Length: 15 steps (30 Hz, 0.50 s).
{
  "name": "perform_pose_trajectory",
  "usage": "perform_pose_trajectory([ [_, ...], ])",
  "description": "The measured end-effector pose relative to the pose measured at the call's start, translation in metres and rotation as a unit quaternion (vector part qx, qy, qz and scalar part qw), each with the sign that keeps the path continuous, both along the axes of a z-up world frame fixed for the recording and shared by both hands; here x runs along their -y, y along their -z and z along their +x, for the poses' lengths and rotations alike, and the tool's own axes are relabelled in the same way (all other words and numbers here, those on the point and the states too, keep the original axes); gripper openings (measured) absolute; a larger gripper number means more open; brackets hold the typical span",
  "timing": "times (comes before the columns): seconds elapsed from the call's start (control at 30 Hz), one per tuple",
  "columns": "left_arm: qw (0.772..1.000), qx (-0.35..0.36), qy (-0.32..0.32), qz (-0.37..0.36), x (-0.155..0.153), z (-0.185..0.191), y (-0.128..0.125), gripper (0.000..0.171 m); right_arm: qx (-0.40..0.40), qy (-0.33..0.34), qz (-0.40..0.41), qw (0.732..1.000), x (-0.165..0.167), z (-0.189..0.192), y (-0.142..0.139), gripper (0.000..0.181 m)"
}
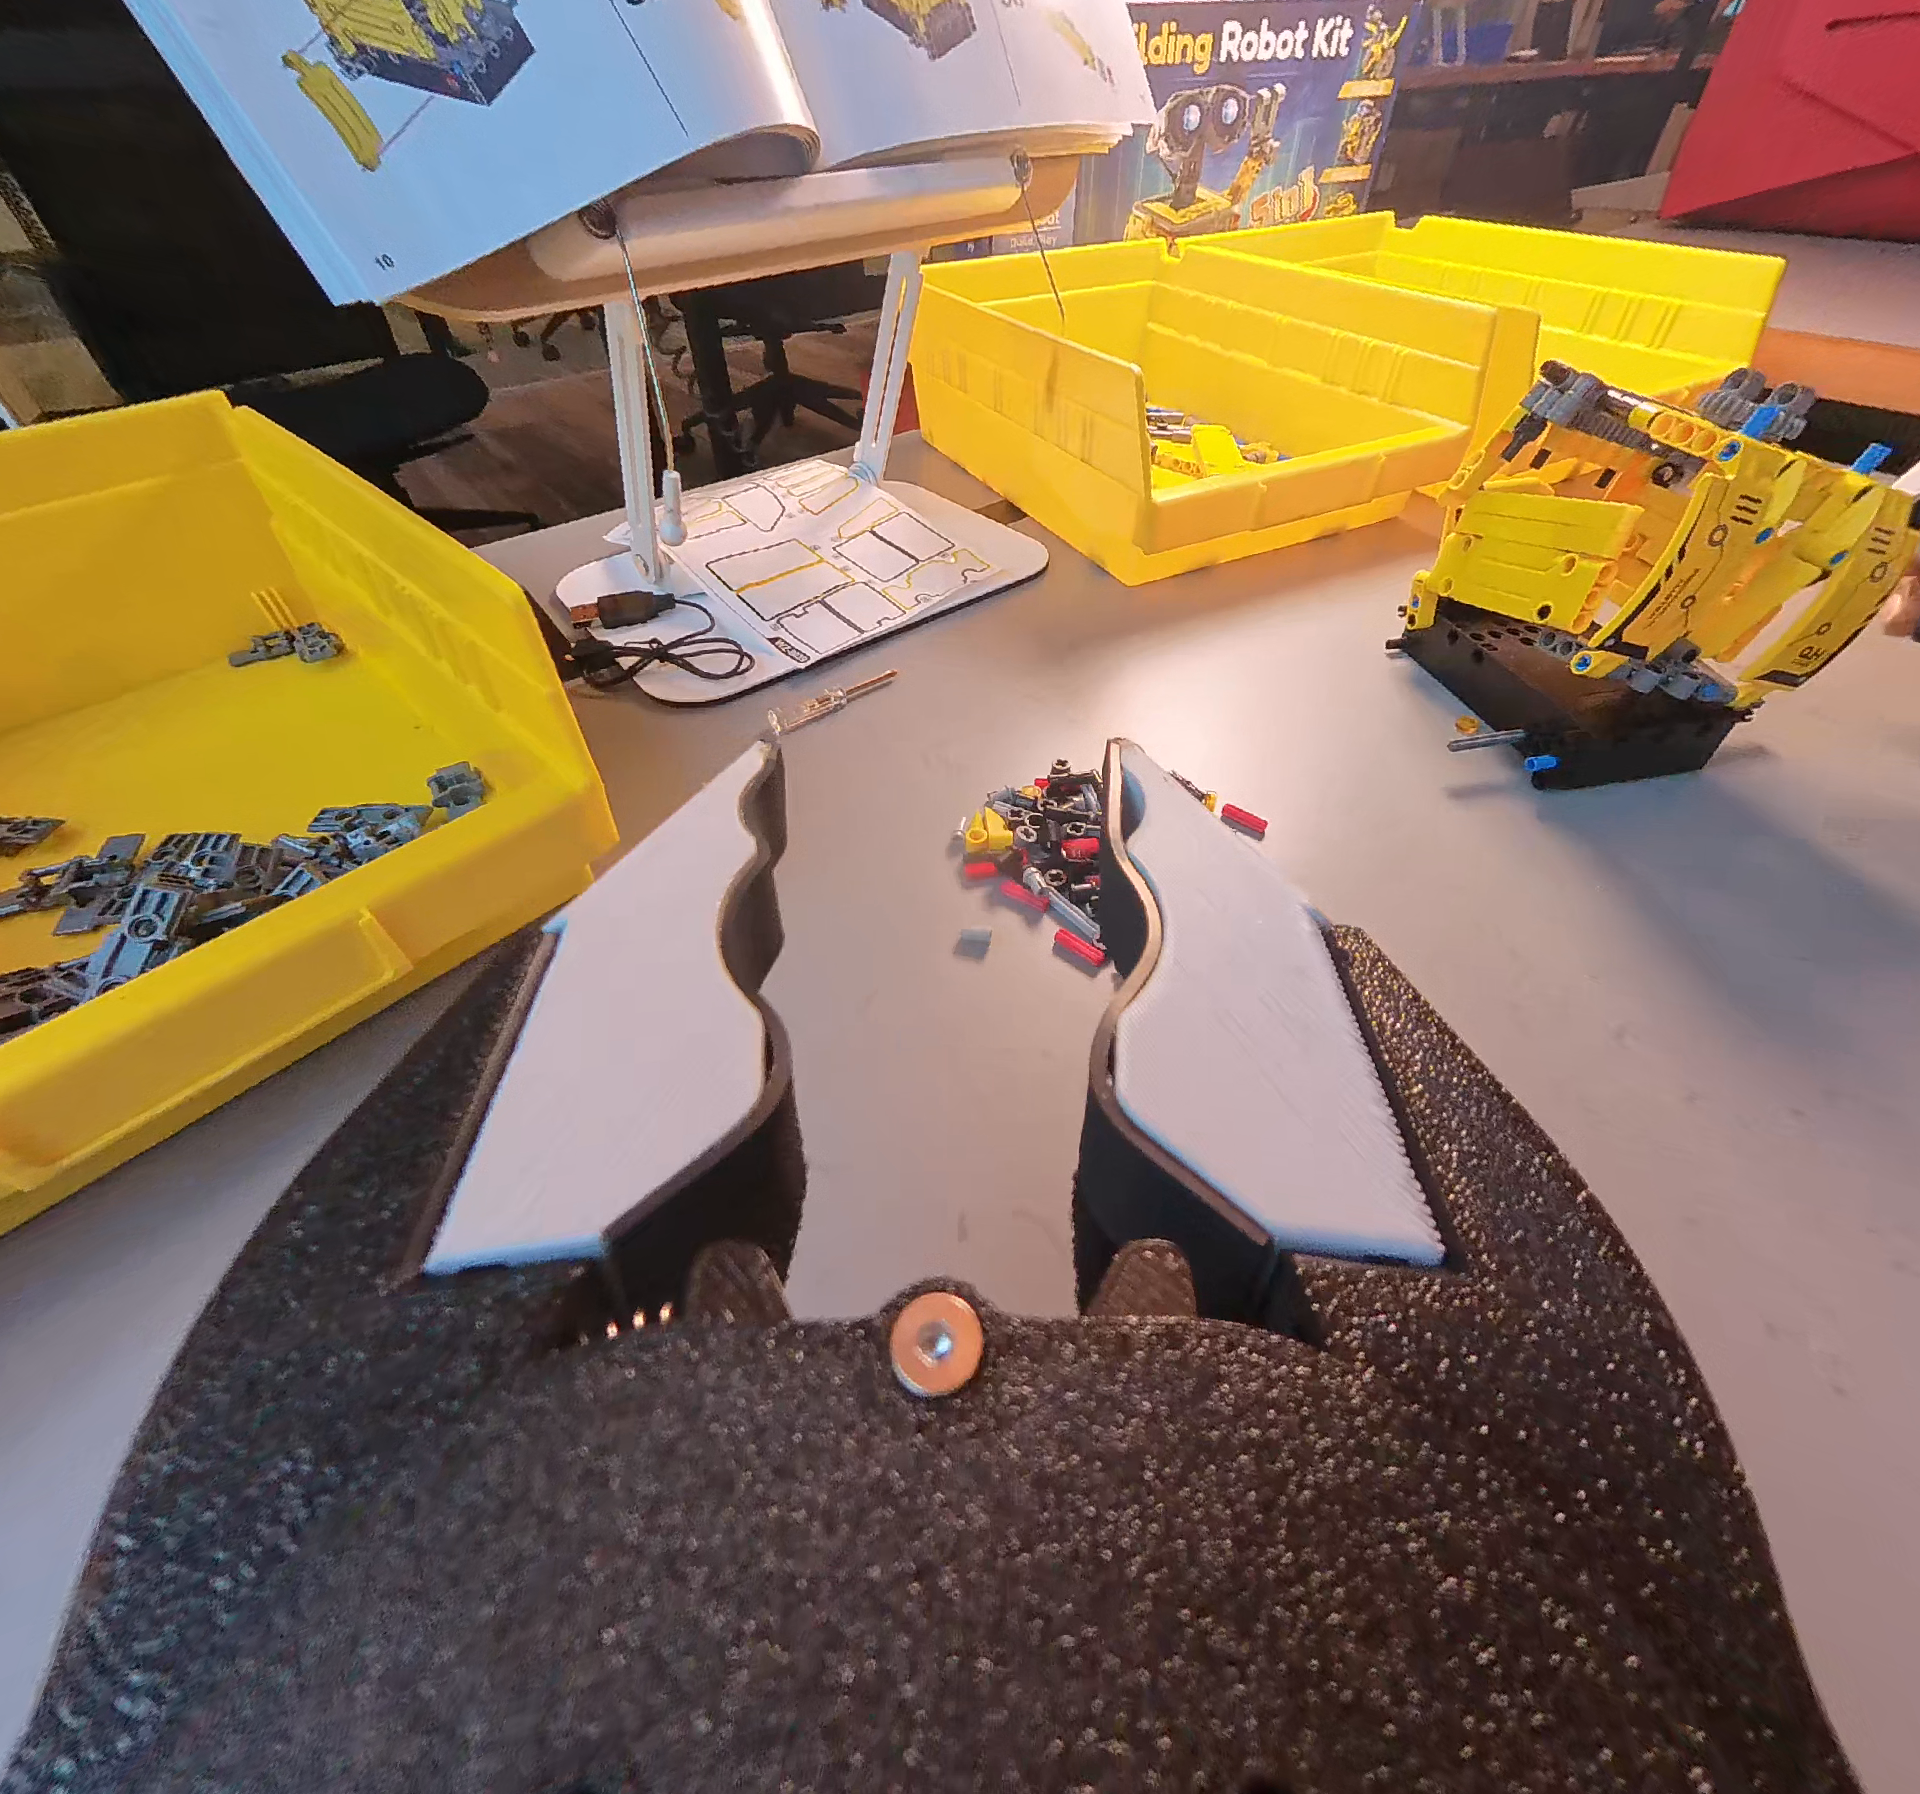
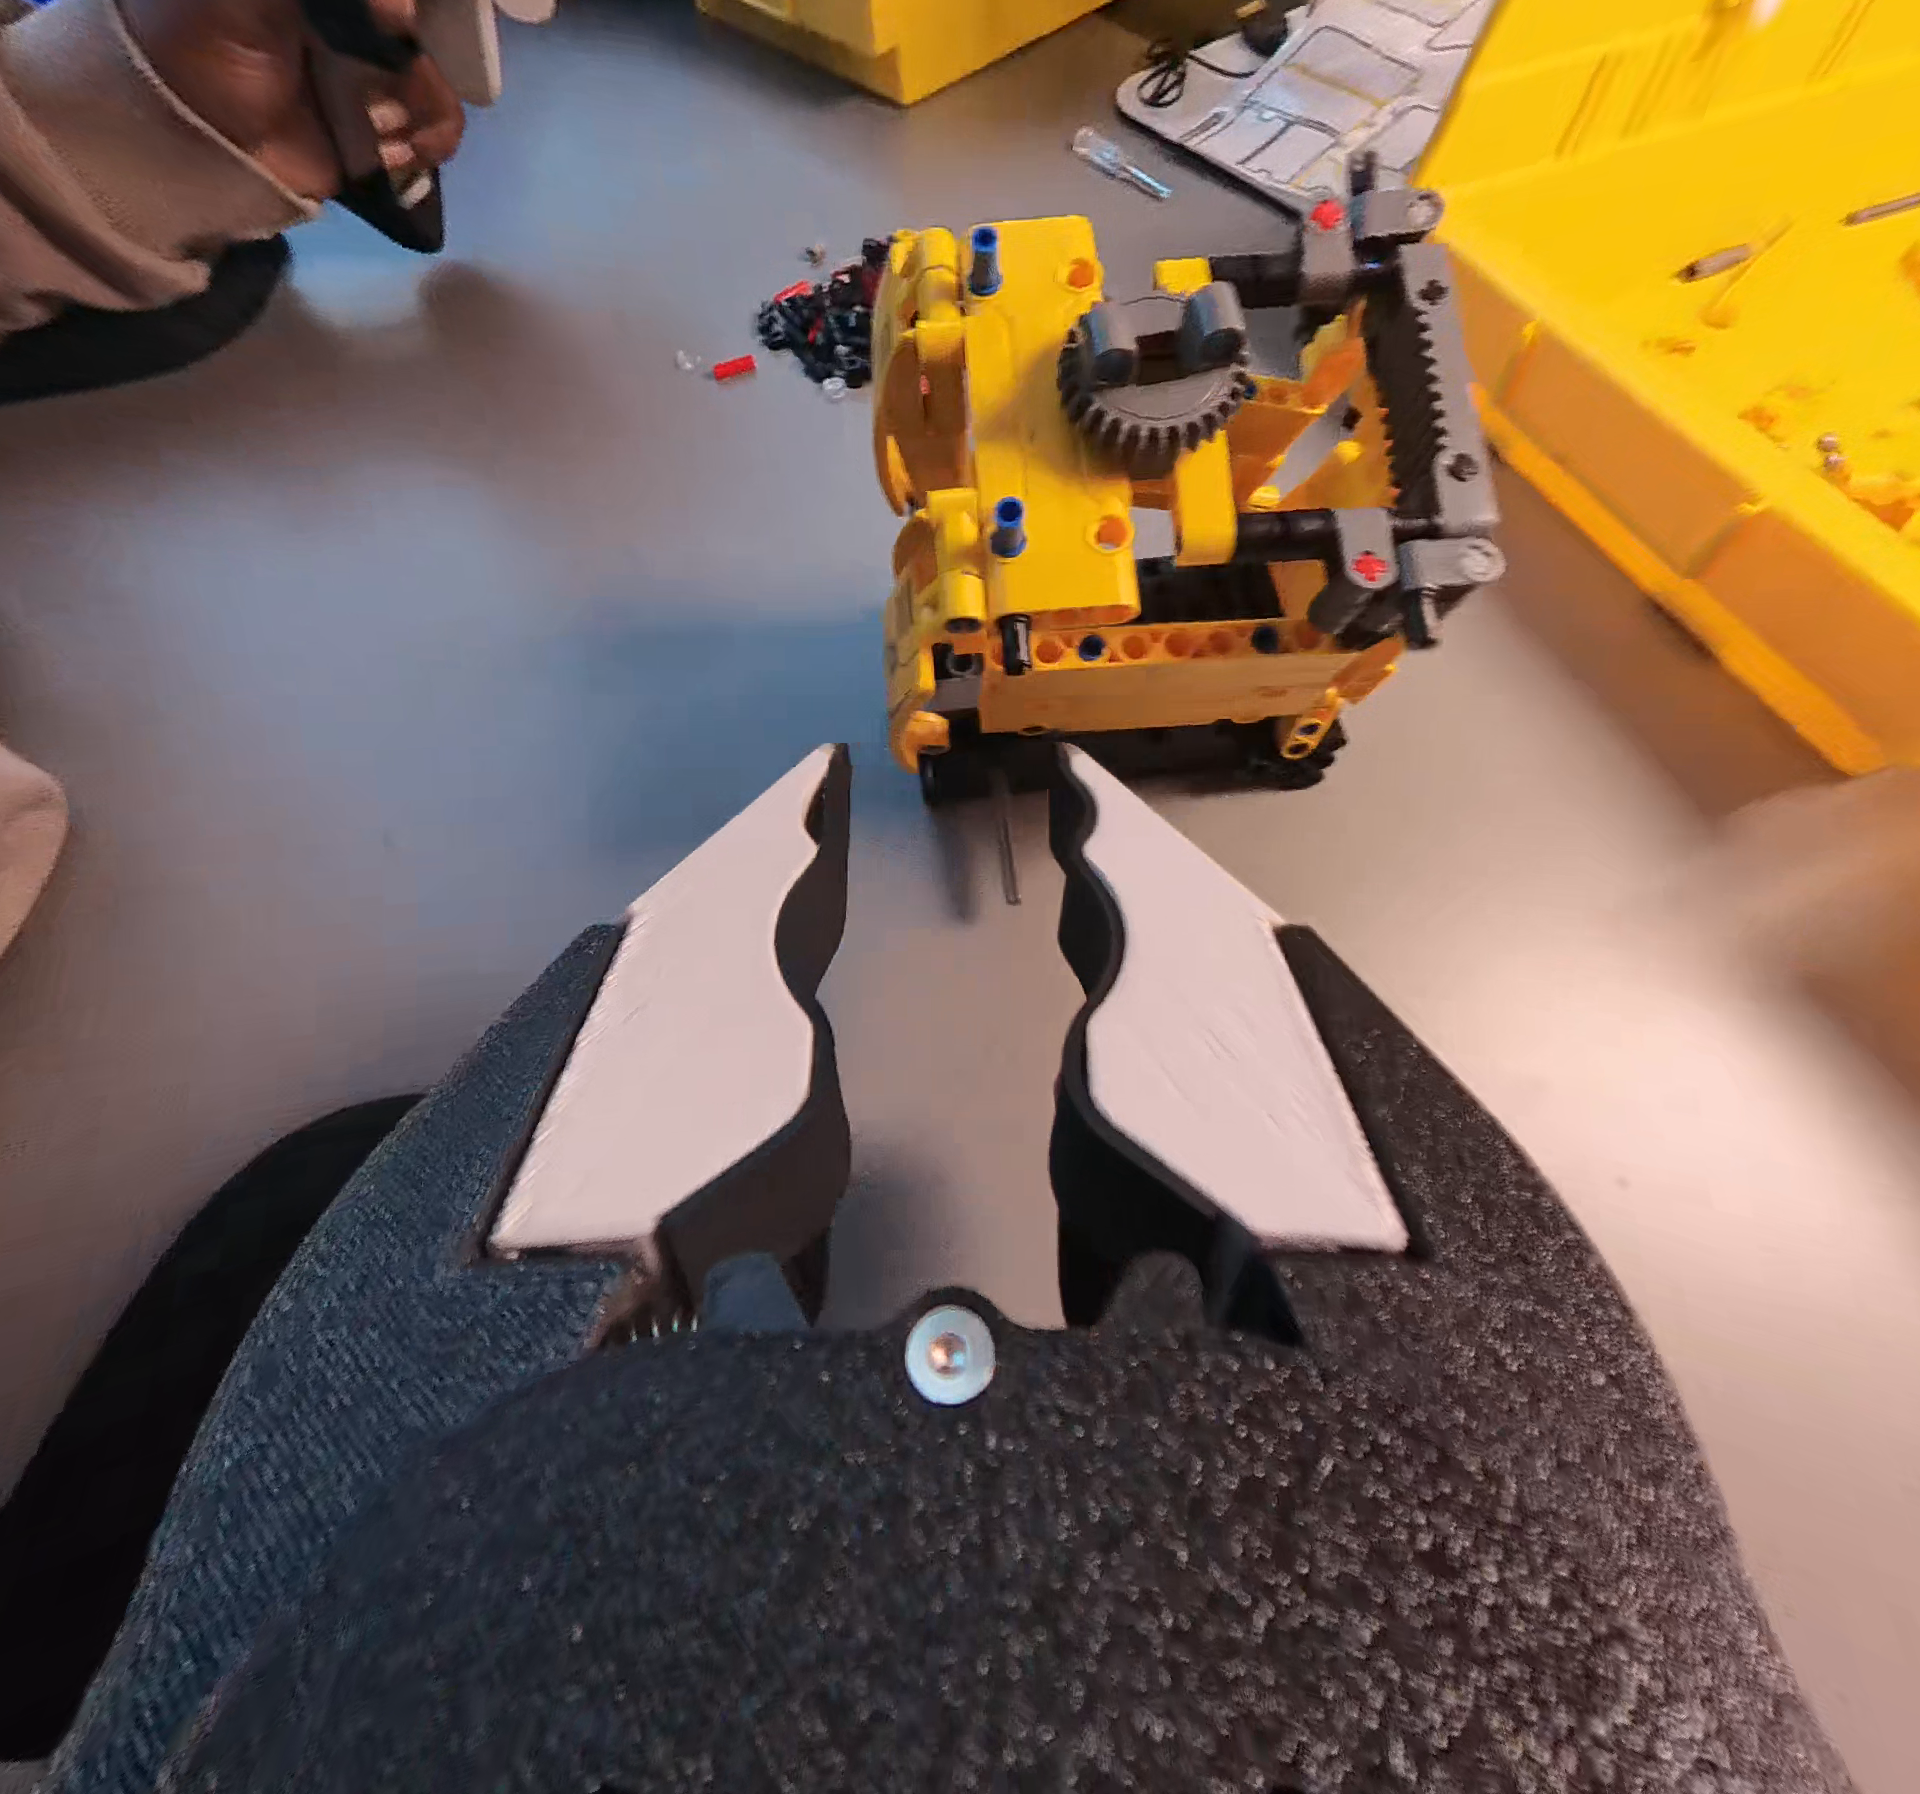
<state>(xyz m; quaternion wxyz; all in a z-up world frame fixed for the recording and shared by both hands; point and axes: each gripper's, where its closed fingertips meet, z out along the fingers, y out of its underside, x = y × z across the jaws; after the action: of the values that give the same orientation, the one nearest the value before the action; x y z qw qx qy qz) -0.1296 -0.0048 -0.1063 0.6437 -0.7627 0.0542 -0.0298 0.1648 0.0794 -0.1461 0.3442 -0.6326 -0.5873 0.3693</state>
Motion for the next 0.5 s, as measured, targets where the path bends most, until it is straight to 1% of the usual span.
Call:
perform_pose_trajectory([
  [0.07,1.000,-0.001,0.003,-0.007,-0.001,0.002,0.003,0.060,-0.003,-0.014,0.008,1.000,0.007,-0.011,0.001,0.035],
  [0.13,1.000,-0.001,0.009,-0.015,-0.001,0.004,0.006,0.060,-0.009,-0.005,0.019,1.000,0.005,-0.020,0.001,0.023],
  [0.17,1.000,0.002,0.015,-0.023,-0.002,0.006,0.009,0.060,-0.014,-0.006,0.006,1.000,0.007,-0.024,0.001,0.021],
  [0.23,0.999,0.006,0.021,-0.040,-0.002,0.009,0.016,0.060,-0.025,-0.017,-0.028,0.999,0.013,-0.030,0.000,0.003],
  [0.3,0.999,0.004,0.029,-0.044,-0.003,0.013,0.017,0.060,-0.032,-0.006,-0.033,0.999,0.009,-0.034,0.001,0.003],
  [0.43,0.998,-0.004,0.047,-0.043,-0.001,0.022,0.016,0.059,-0.067,-0.064,-0.035,0.995,0.025,-0.032,-0.012,0.002],
  [0.5,0.997,-0.005,0.068,-0.035,0.000,0.030,0.013,0.061,-0.089,-0.098,-0.036,0.990,0.037,-0.029,-0.021,0.002],
])
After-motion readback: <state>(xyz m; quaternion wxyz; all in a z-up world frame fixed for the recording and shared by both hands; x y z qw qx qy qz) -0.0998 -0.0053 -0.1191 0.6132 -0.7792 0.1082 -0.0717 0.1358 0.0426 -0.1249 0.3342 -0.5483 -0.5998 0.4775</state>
